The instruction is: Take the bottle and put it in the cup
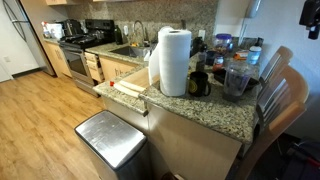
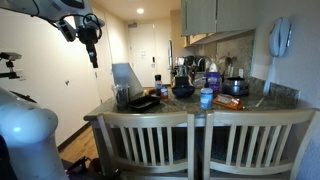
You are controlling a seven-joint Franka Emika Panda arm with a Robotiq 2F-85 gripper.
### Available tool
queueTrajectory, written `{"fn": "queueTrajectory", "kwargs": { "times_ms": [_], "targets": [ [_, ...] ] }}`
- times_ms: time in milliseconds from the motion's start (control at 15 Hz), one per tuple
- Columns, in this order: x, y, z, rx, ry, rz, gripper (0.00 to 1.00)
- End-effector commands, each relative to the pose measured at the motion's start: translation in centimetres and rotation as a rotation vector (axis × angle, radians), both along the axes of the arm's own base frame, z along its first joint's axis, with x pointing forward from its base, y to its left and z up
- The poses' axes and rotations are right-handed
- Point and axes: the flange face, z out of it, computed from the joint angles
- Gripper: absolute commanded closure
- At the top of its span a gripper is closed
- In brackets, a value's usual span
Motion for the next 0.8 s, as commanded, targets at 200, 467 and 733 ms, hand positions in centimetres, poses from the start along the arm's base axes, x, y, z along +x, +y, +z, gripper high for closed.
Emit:
{"fn": "queueTrajectory", "kwargs": {
  "times_ms": [200,467,733],
  "targets": [
    [0.19,0.31,0.11,0.048,0.246,0.161,0.00],
    [-0.08,0.48,-0.33,0.039,0.241,0.174,0.00],
    [0.14,0.51,-0.38,0.043,0.252,0.183,0.00]
  ]
}}
